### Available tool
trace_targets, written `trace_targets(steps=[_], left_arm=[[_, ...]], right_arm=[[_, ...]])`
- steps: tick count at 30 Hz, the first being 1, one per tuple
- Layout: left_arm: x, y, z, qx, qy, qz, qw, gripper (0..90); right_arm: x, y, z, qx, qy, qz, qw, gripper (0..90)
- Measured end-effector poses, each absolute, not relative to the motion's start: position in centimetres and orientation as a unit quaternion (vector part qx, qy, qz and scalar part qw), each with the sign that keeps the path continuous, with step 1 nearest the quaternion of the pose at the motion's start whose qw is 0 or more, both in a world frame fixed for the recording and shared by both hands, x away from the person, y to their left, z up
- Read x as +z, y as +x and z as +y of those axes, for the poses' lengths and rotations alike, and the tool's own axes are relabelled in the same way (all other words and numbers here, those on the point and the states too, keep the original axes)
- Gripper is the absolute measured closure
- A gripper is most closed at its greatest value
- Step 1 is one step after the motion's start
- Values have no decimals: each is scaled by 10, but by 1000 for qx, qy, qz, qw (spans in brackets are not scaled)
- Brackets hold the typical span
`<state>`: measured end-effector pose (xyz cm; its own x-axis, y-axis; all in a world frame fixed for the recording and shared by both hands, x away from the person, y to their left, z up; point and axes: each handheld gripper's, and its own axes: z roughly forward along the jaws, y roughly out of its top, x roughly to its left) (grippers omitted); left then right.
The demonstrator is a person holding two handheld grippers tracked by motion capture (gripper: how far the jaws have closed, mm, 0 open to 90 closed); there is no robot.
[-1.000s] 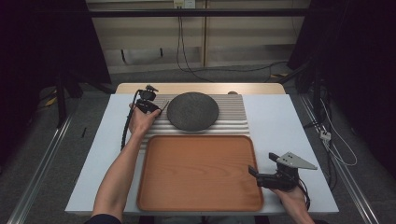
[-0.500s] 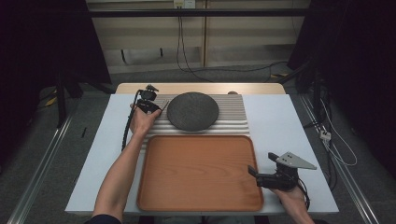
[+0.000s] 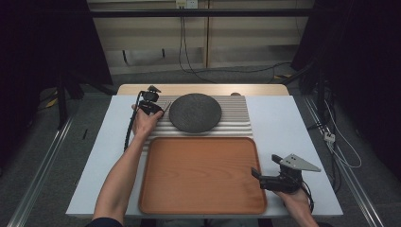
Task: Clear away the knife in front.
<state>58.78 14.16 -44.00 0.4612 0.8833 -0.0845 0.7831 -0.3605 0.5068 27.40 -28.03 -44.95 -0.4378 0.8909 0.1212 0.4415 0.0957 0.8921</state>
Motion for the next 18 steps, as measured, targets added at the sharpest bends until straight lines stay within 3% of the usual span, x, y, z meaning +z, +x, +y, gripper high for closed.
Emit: trace_targets(steps=[18], left_arm=[[-432,578,148,108,825,496,248,802]], right_arm=[[-450,273,-279,475,475,702,236,35]])
